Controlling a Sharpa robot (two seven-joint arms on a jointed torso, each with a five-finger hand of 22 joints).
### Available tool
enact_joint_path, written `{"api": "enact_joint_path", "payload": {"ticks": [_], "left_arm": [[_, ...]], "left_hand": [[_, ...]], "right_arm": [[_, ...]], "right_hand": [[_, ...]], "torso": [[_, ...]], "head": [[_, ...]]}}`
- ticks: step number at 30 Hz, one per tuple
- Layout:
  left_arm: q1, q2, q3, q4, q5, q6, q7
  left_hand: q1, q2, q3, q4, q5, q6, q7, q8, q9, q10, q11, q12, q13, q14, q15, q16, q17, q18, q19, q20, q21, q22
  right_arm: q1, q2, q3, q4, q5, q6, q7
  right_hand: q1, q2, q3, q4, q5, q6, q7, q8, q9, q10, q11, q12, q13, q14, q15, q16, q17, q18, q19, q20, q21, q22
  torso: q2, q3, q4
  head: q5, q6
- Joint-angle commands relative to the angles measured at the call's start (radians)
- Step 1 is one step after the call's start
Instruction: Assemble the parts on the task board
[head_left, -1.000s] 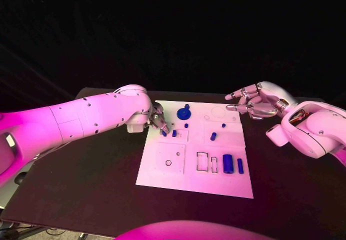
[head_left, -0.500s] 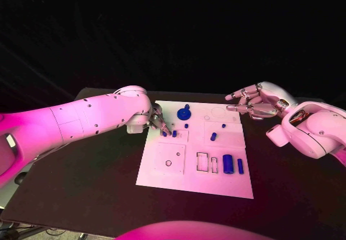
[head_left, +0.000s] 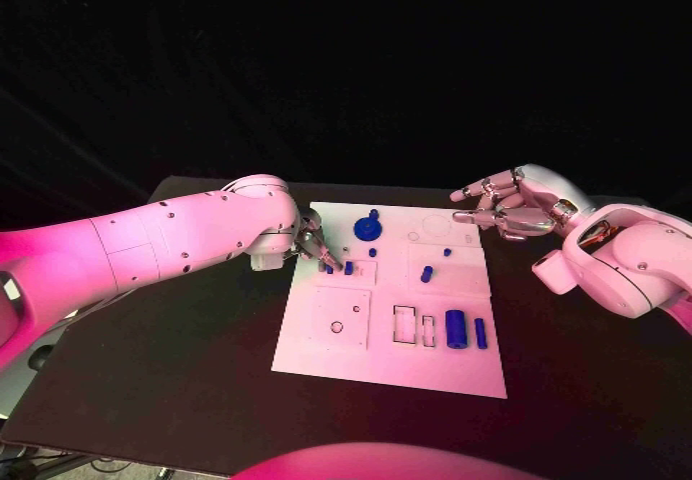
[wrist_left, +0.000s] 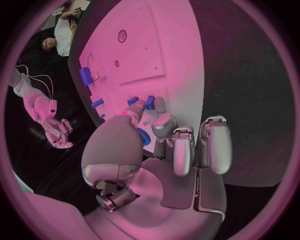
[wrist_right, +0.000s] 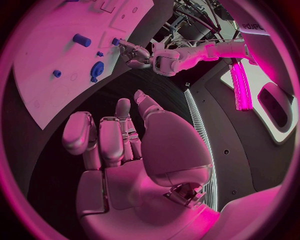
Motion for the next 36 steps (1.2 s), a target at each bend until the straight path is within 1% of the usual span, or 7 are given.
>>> {"api": "enact_joint_path", "payload": {"ticks": [1,12,16,20,22,27,36], "left_arm": [[0.001,-0.011,0.008,0.015,0.003,-0.042,0.003],[0.02,-0.046,0.03,0.046,0.064,-0.098,0.043],[0.024,-0.044,0.032,0.036,0.15,-0.171,0.12],[0.024,-0.027,0.024,0.021,0.181,-0.237,0.234],[0.021,-0.014,0.015,0.014,0.16,-0.276,0.324],[0.002,0.019,-0.005,-0.002,0.019,-0.371,0.544],[-0.022,0.072,-0.023,-0.041,-0.242,-0.452,0.661]], "left_hand": [[-0.004,0.009,-0.029,0.017,-0.003,0.01,-0.001,0.002,-0.002,-0.005,0.001,-0.006,-0.004,0.103,-0.004,0.002,0.263,-0.012,0.052,-0.006,-0.007,0.158],[0.02,0.015,-0.105,0.064,0.002,-0.009,0.007,-0.007,-0.007,-0.045,0.008,-0.068,-0.068,0.103,-0.001,0.002,0.263,-0.002,0.035,-0.003,-0.048,0.127],[0.051,0.017,-0.16,0.1,0.007,-0.062,0.032,-0.023,-0.019,-0.176,0.026,-0.264,-0.273,0.092,0.016,-0.024,0.228,0.031,-0.028,0.008,-0.189,0.017],[0.169,0.035,-0.172,0.086,0.023,-0.176,0.091,-0.085,-0.066,-0.341,0.083,-0.4,-0.368,-0.094,0.064,-0.344,-0.131,0.12,-0.299,0.05,-0.716,-0.367],[0.275,0.04,-0.152,0.05,0.016,-0.209,0.114,-0.119,-0.106,-0.414,0.127,-0.483,-0.435,-0.268,0.109,-0.593,-0.368,0.123,-0.374,0.074,-0.824,-0.433],[0.488,0.011,-0.002,-0.03,-0.022,-0.177,0.137,-0.233,-0.242,-0.42,0.144,-0.691,-0.657,-0.389,0.131,-0.802,-0.569,0.133,-0.42,0.112,-0.948,-0.52],[0.475,-0.045,0.055,-0.054,-0.047,-0.087,0.111,-0.326,-0.35,-0.315,0.132,-0.816,-0.827,-0.295,0.105,-0.794,-0.631,0.137,-0.341,0.096,-0.946,-0.528]], "right_arm": [[-0.001,0.001,0.0,0.001,-0.001,0.012,0.007],[-0.002,0.0,0.0,0.0,-0.001,0.012,0.007],[-0.002,0.0,0.0,0.0,-0.001,0.012,0.006],[-0.002,0.0,0.0,0.0,-0.001,0.012,0.006],[-0.002,0.0,0.0,-0.001,-0.001,0.012,0.006],[-0.002,0.001,0.0,-0.001,-0.001,0.013,0.006],[-0.003,0.0,0.0,0.0,-0.001,0.014,0.006]], "right_hand": [[-0.004,0.008,-0.007,-0.001,0.007,-0.003,0.005,0.004,-0.001,-0.007,0.001,-0.002,-0.001,0.006,-0.004,-0.004,-0.002,0.011,-0.008,-0.001,-0.006,-0.001],[-0.004,0.008,-0.007,-0.001,0.007,-0.003,0.005,0.004,-0.001,-0.007,0.001,-0.002,-0.001,0.006,-0.004,-0.004,-0.002,0.011,-0.008,-0.001,-0.006,-0.001],[-0.004,0.008,-0.007,-0.001,0.007,-0.003,0.005,0.004,-0.001,-0.007,0.001,-0.002,-0.001,0.006,-0.004,-0.004,-0.002,0.011,-0.008,-0.001,-0.006,-0.001],[-0.004,0.008,-0.007,-0.001,0.007,-0.003,0.005,0.004,-0.001,-0.007,0.001,-0.002,-0.001,0.006,-0.004,-0.004,-0.002,0.011,-0.008,-0.001,-0.006,-0.001],[-0.004,0.008,-0.007,-0.001,0.007,-0.003,0.005,0.004,-0.001,-0.007,0.001,-0.002,-0.001,0.006,-0.004,-0.004,-0.002,0.011,-0.008,-0.001,-0.006,-0.001],[-0.003,0.009,-0.008,-0.001,0.007,-0.004,0.005,0.004,-0.001,-0.008,0.001,-0.002,-0.001,0.006,-0.004,-0.005,-0.002,0.011,-0.009,-0.001,-0.006,-0.001],[-0.002,0.01,-0.007,-0.001,0.008,-0.004,0.005,0.004,-0.002,-0.007,0.001,-0.001,-0.001,0.006,-0.004,-0.005,-0.002,0.011,-0.008,-0.001,-0.006,-0.001]], "torso": [[-0.001,0.0008,-0.0001],[0.0,0.0009,-0.0003],[0.0,0.001,-0.0005],[0.0,0.0004,0.0001],[0.001,-0.0005,0.0002],[0.002,-0.0018,-0.0005],[0.001,-0.0009,-0.0001]], "head": [[-0.001,0.002],[-0.004,0.004],[-0.005,0.007],[-0.009,0.011],[-0.015,0.014],[-0.026,0.021],[-0.036,0.025]]}}
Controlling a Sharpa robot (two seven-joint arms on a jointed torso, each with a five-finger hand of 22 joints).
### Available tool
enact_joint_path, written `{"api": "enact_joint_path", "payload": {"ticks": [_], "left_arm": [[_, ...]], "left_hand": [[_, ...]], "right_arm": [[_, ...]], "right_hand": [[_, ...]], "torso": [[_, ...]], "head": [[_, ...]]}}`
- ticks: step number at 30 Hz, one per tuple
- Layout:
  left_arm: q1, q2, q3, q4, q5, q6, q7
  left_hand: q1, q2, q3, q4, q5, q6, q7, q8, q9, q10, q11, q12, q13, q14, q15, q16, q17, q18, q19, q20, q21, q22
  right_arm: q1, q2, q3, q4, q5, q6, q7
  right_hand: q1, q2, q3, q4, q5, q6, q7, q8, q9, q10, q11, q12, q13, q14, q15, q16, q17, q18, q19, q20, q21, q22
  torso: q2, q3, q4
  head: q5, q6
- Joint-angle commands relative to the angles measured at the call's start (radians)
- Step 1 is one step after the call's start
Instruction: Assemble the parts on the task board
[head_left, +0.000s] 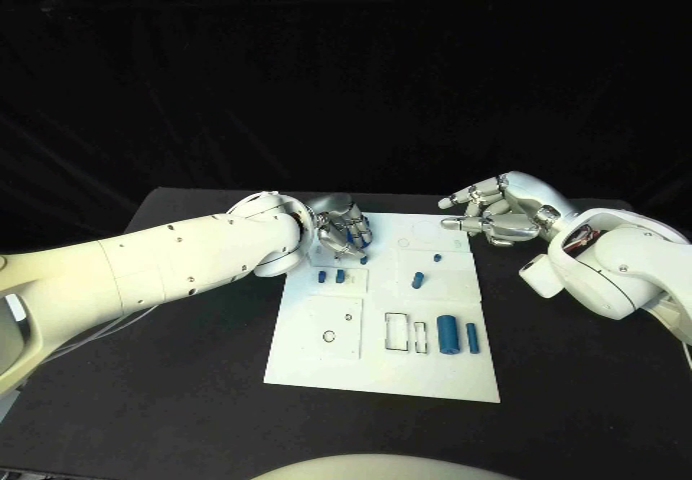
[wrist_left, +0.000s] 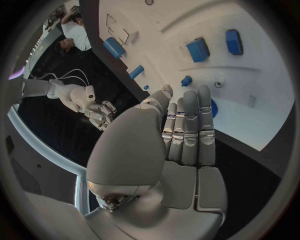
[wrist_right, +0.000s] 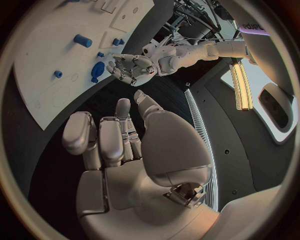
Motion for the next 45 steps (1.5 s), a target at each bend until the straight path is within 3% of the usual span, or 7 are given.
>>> {"api": "enact_joint_path", "payload": {"ticks": [1,9,11,14,19,29,45], "left_arm": [[-0.003,0.018,-0.005,-0.021,-0.195,-0.065,0.111],[-0.008,0.058,-0.014,-0.058,-0.298,-0.006,0.08],[-0.008,0.065,-0.015,-0.065,-0.314,0.01,0.07],[-0.009,0.072,-0.015,-0.071,-0.338,0.032,0.054],[-0.009,0.079,-0.015,-0.076,-0.361,0.058,0.03],[-0.009,0.091,-0.015,-0.09,-0.384,0.091,-0.003],[-0.017,0.114,-0.014,-0.116,-0.383,0.102,-0.003]], "left_hand": [[-0.012,-0.007,0.005,-0.001,-0.009,0.019,0.0,-0.014,-0.016,0.015,-0.003,-0.02,-0.026,0.039,-0.004,0.03,0.002,0.012,0.034,-0.003,0.013,0.002],[-0.04,-0.015,0.007,0.0,-0.013,0.056,-0.003,-0.047,-0.052,0.044,-0.01,-0.058,-0.076,0.203,-0.015,0.298,0.237,0.011,0.141,-0.015,0.062,0.028],[-0.045,-0.016,0.008,0.0,-0.014,0.068,-0.004,-0.05,-0.057,0.052,-0.012,-0.062,-0.084,0.237,-0.017,0.361,0.3,-0.001,0.182,-0.018,0.141,0.087],[-0.05,-0.015,0.013,0.0,-0.014,0.092,-0.007,-0.053,-0.064,0.068,-0.017,-0.068,-0.094,0.295,-0.022,0.474,0.419,-0.031,0.262,-0.024,0.327,0.226],[-0.057,-0.015,0.02,-0.001,-0.014,0.112,-0.01,-0.062,-0.074,0.089,-0.021,-0.08,-0.107,0.33,-0.028,0.552,0.504,-0.054,0.314,-0.03,0.468,0.336],[-0.054,-0.009,0.041,-0.007,-0.011,0.13,-0.012,-0.069,-0.082,0.113,-0.026,-0.092,-0.116,0.348,-0.034,0.58,0.525,-0.077,0.355,-0.035,0.6,0.438],[-0.047,0.004,0.088,-0.021,-0.011,0.158,-0.015,-0.075,-0.09,0.15,-0.032,-0.109,-0.124,0.35,-0.039,0.579,0.509,-0.086,0.366,-0.04,0.656,0.486]], "right_arm": [[-0.001,0.001,0.0,0.001,-0.003,0.014,0.006],[-0.003,0.002,0.0,0.001,-0.003,0.015,0.007],[-0.003,0.002,0.0,0.001,-0.003,0.015,0.007],[-0.003,0.003,0.0,0.001,-0.003,0.016,0.008],[-0.003,0.003,0.0,0.001,-0.003,0.016,0.008],[-0.004,0.004,0.0,0.0,-0.003,0.016,0.008],[-0.004,0.006,0.0,0.001,-0.003,0.017,0.009]], "right_hand": [[-0.002,0.01,-0.007,-0.001,0.004,-0.004,0.005,0.004,-0.002,-0.008,0.0,-0.001,-0.001,0.006,-0.004,-0.005,0.0,0.011,-0.008,-0.001,-0.006,-0.001],[-0.002,0.01,-0.007,-0.001,0.004,-0.004,0.005,0.004,-0.002,-0.008,0.0,-0.001,-0.001,0.006,-0.004,-0.005,0.0,0.011,-0.008,-0.001,-0.006,-0.001],[-0.002,0.01,-0.007,-0.001,0.004,-0.004,0.005,0.004,-0.002,-0.008,0.0,-0.001,-0.001,0.006,-0.004,-0.005,0.0,0.011,-0.008,-0.001,-0.006,-0.001],[-0.002,0.01,-0.007,-0.001,0.004,-0.004,0.005,0.004,-0.002,-0.008,0.0,-0.001,-0.001,0.006,-0.004,-0.005,0.0,0.011,-0.008,-0.001,-0.006,-0.001],[-0.002,0.01,-0.007,-0.001,0.004,-0.004,0.005,0.004,-0.002,-0.008,0.0,-0.001,-0.001,0.006,-0.004,-0.005,0.0,0.011,-0.008,-0.001,-0.006,-0.001],[-0.001,0.011,-0.007,-0.001,0.004,-0.004,0.005,0.004,-0.001,-0.007,0.0,0.001,0.0,0.007,-0.005,-0.004,0.001,0.011,-0.007,-0.001,-0.006,0.0],[-0.001,0.011,-0.007,-0.001,0.004,-0.004,0.005,0.004,-0.001,-0.007,0.0,0.001,0.0,0.007,-0.005,-0.004,0.001,0.011,-0.007,-0.001,-0.006,0.0]], "torso": [[-0.001,0.0003,-0.0001],[-0.001,0.0009,-0.0001],[-0.001,0.0014,0.0005],[-0.001,0.0017,-0.0002],[-0.001,0.0015,0.0008],[-0.001,0.0016,0.0009],[-0.001,0.0019,0.0006]], "head": [[-0.004,0.001],[-0.007,0.0],[-0.008,0.0],[-0.007,-0.002],[-0.008,-0.004],[-0.007,-0.006],[-0.007,-0.009]]}}
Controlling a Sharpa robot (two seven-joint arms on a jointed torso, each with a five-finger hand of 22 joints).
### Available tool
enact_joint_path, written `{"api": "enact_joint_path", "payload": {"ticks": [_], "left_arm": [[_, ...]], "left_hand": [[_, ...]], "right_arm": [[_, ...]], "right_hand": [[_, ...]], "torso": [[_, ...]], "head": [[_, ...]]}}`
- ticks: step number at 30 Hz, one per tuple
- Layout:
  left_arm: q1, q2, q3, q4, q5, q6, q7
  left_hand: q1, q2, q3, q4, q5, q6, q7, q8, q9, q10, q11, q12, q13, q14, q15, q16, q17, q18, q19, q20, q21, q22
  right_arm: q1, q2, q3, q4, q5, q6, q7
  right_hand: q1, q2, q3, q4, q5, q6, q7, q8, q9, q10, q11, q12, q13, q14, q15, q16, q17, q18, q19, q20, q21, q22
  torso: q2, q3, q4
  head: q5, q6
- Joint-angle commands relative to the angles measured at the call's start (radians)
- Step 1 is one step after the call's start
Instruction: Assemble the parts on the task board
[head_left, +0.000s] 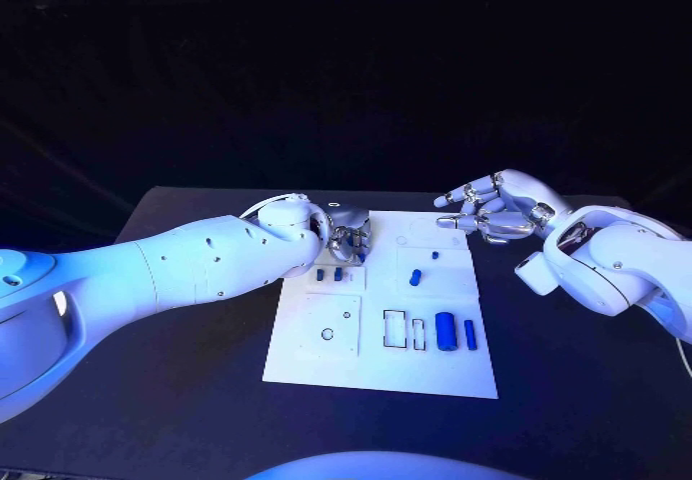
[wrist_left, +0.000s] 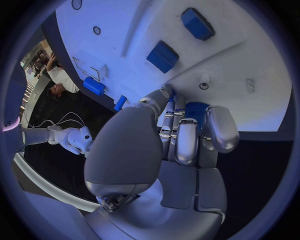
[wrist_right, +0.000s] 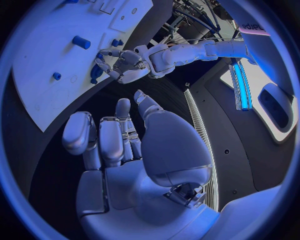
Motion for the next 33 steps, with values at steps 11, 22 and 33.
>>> {"api": "enact_joint_path", "payload": {"ticks": [11,22,33], "left_arm": [[-0.006,0.009,0.0,-0.006,0.005,0.026,0.0],[-0.011,-0.004,0.009,0.009,0.038,-0.041,-0.003],[-0.003,-0.073,0.052,0.081,0.135,-0.05,-0.02]], "left_hand": [[-0.004,0.018,0.041,-0.015,-0.002,0.039,-0.005,-0.002,-0.003,0.044,-0.008,-0.02,-0.001,0.037,-0.015,0.005,-0.006,-0.01,0.008,-0.007,0.029,0.024],[0.007,0.046,0.099,-0.047,-0.056,0.063,-0.002,-0.006,-0.005,0.078,-0.013,-0.034,0.007,0.037,-0.019,0.009,-0.012,-0.013,0.01,-0.012,0.049,0.044],[-0.012,0.038,0.119,-0.056,-0.057,0.054,0.006,-0.021,-0.012,0.067,-0.003,-0.059,0.003,0.035,-0.012,0.006,-0.023,-0.015,0.008,-0.007,0.054,0.052]], "right_arm": [[-0.001,0.002,0.0,0.001,-0.003,0.016,0.008],[-0.001,0.004,0.0,-0.001,-0.002,0.017,0.009],[-0.001,0.002,0.0,-0.002,-0.001,0.017,0.008]], "right_hand": [[0.0,0.012,-0.007,-0.001,0.004,-0.003,0.005,0.005,-0.001,-0.006,0.0,0.002,0.001,0.007,-0.005,-0.004,0.002,0.011,-0.007,-0.001,-0.006,0.0],[-0.001,0.014,-0.008,0.0,0.005,-0.003,0.005,0.005,-0.001,-0.006,0.0,0.003,0.002,0.008,-0.005,-0.003,0.003,0.011,-0.007,-0.001,-0.006,0.0],[-0.002,0.015,-0.008,0.002,0.004,-0.002,0.005,0.006,-0.001,-0.005,0.0,0.004,0.002,0.007,-0.004,-0.005,0.001,0.011,-0.007,-0.001,-0.007,0.0]], "torso": [[0.0,0.0008,0.0008],[0.0,-0.0011,-0.0002],[-0.003,0.0012,0.003]], "head": [[0.0,-0.003],[-0.003,0.002],[-0.006,0.002]]}}
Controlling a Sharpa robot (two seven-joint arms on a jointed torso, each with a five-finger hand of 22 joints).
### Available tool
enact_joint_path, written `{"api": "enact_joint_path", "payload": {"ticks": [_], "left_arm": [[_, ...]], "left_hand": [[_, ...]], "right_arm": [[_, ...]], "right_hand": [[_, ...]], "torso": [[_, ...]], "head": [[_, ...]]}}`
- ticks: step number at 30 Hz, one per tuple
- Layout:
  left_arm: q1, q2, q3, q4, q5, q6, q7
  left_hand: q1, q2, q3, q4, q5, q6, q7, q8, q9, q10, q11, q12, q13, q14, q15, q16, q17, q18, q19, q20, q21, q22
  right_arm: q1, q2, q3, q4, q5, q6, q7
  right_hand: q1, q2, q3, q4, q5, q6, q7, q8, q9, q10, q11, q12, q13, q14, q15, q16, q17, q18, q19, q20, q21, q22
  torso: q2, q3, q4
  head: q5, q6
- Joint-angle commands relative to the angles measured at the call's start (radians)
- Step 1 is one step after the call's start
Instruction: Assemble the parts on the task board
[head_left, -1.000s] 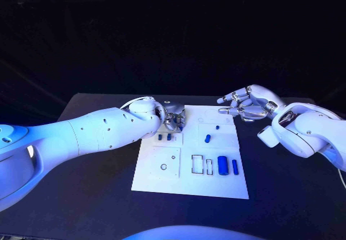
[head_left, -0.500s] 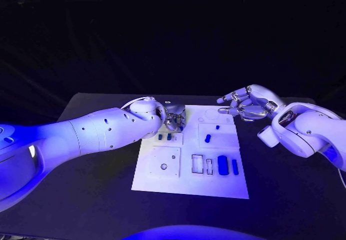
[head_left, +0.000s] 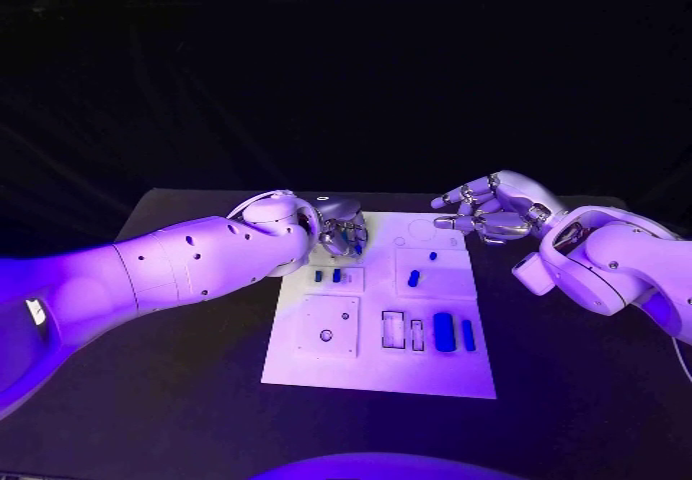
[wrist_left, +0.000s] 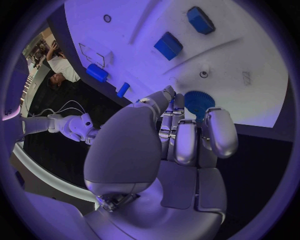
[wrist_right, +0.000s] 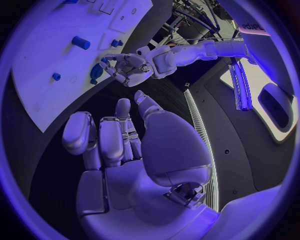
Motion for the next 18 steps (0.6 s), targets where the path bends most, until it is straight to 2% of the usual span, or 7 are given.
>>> {"api": "enact_joint_path", "payload": {"ticks": [1,4,9,12,18], "left_arm": [[0.009,-0.022,0.007,0.025,0.075,-0.008,-0.014],[0.018,-0.048,0.011,0.042,0.098,0.01,-0.02],[0.023,-0.077,0.013,0.049,0.118,0.038,-0.03],[0.023,-0.087,0.013,0.046,0.126,0.052,-0.035],[0.022,-0.096,0.009,0.04,0.13,0.068,-0.038]], "left_hand": [[-0.007,0.0,0.006,-0.002,-0.006,-0.001,0.008,-0.004,-0.001,-0.001,0.006,-0.006,-0.001,0.035,0.003,0.0,-0.001,-0.015,0.005,-0.004,0.006,0.007],[-0.011,-0.003,0.007,-0.004,-0.007,-0.001,0.008,-0.005,-0.002,0.0,0.006,-0.009,-0.002,0.035,0.004,0.0,-0.003,-0.015,0.005,-0.003,0.008,0.009],[-0.018,-0.006,0.009,-0.004,-0.007,0.001,0.008,-0.006,-0.002,0.001,0.006,-0.012,-0.002,0.034,0.004,-0.001,-0.006,-0.015,0.004,-0.002,0.006,0.009],[-0.022,-0.009,0.009,-0.004,-0.006,0.001,0.007,-0.007,-0.003,0.002,0.006,-0.014,-0.002,0.034,0.004,-0.001,-0.006,-0.015,0.004,-0.002,0.006,0.009],[-0.026,-0.011,0.01,-0.004,-0.005,0.002,0.006,-0.007,-0.003,0.003,0.006,-0.016,-0.002,0.034,0.004,-0.001,-0.008,-0.015,0.004,-0.002,0.008,0.011]], "right_arm": [[-0.001,0.001,0.0,0.0,-0.002,0.014,0.007],[-0.001,0.001,0.0,-0.002,-0.002,0.014,0.007],[-0.003,0.002,0.0,-0.004,-0.002,0.015,0.007],[-0.004,0.002,0.0,-0.004,-0.002,0.015,0.007],[-0.005,0.002,0.0,-0.003,-0.001,0.015,0.007]], "right_hand": [[0.002,0.011,-0.005,-0.001,0.004,-0.002,0.005,0.006,-0.001,-0.006,-0.001,0.004,0.0,0.007,-0.004,-0.005,0.0,0.011,-0.007,-0.001,-0.007,0.0],[0.002,0.011,-0.005,-0.001,0.004,-0.002,0.005,0.006,-0.001,-0.006,-0.001,0.004,0.0,0.007,-0.004,-0.005,0.0,0.011,-0.007,-0.001,-0.007,0.0],[0.002,0.011,-0.005,-0.001,0.004,-0.002,0.005,0.006,-0.001,-0.006,-0.001,0.004,0.0,0.007,-0.004,-0.005,0.0,0.011,-0.007,-0.001,-0.007,0.0],[0.002,0.011,-0.005,-0.001,0.004,-0.002,0.005,0.006,-0.001,-0.006,-0.001,0.004,0.0,0.007,-0.004,-0.005,0.0,0.011,-0.007,-0.001,-0.007,0.0],[0.002,0.011,-0.005,-0.001,0.004,-0.002,0.005,0.006,-0.001,-0.006,-0.001,0.004,0.0,0.007,-0.004,-0.005,0.0,0.011,-0.007,-0.001,-0.007,0.0]], "torso": [[-0.002,0.001,0.0018],[-0.001,0.0014,0.0029],[-0.003,0.002,0.0068],[-0.002,-0.0001,0.0063],[-0.002,0.0015,0.003]], "head": [[0.002,-0.001],[0.004,-0.001],[0.003,-0.004],[0.004,-0.006],[0.009,-0.006]]}}
